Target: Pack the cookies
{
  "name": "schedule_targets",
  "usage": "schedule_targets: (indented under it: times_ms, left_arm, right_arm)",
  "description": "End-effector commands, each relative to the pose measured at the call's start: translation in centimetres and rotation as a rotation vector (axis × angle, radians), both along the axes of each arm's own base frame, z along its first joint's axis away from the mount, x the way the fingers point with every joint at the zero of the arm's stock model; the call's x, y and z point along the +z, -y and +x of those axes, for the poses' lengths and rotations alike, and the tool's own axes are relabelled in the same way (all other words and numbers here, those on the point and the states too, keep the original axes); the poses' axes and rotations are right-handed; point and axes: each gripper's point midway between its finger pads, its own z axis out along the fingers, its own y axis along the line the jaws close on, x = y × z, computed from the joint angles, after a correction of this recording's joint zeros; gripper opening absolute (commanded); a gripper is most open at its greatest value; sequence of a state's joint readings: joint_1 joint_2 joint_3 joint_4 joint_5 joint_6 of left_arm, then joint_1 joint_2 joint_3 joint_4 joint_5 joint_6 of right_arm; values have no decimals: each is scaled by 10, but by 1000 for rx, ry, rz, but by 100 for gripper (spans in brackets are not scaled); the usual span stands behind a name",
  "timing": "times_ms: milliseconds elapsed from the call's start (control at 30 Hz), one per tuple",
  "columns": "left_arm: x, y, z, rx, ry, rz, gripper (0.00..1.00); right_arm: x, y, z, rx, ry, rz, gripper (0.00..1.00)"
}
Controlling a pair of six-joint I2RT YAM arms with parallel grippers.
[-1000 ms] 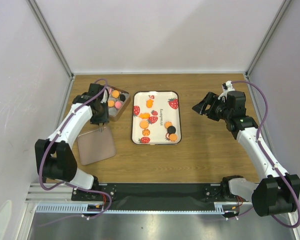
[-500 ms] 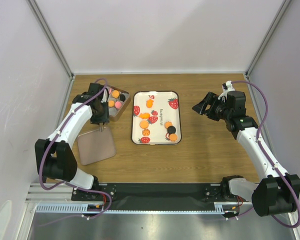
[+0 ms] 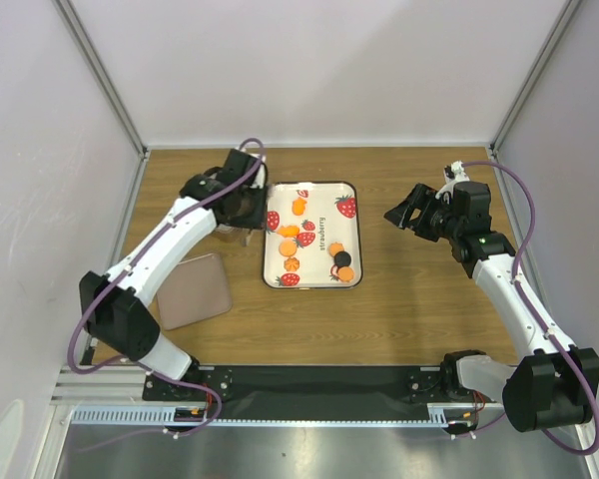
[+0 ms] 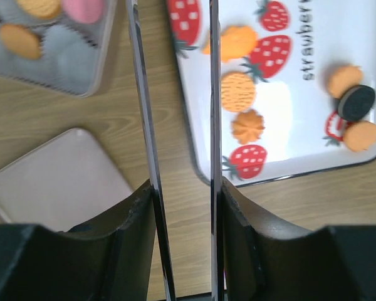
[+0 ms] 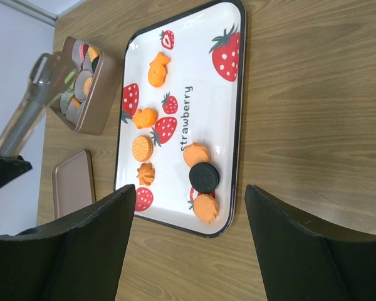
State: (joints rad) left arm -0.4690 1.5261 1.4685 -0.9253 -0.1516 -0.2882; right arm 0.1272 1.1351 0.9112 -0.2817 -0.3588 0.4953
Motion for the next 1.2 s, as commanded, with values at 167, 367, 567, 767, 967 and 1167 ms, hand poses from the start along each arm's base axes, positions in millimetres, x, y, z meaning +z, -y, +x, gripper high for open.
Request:
schedule_targets:
  times_ms: [167,367,567,767,967,1167]
  left_arm:
    - [-8,59,-18,-97,-21,-31,45]
    - [-24,68,-56,-136,-54,-25,45]
    - [-48,69,-97,-154,-98,-10,45]
    - [-54,67,-124,-154,-110,-18,46]
    - [-58,65,-139,-159,-123,-3,46]
    - [-64,59,-146,-138,-126,11,47]
  right_arm:
    - [12,3,5,-9,46,-16,77]
    - [12,3,5,-7,47,-13,77]
    - [11,1,5,-2,43,-13,77]
    - [10,1,5,-1,42,-12,77]
    - [10,1,5,-4,41,-14,77]
    - [10,1,5,-3,40,-17,77]
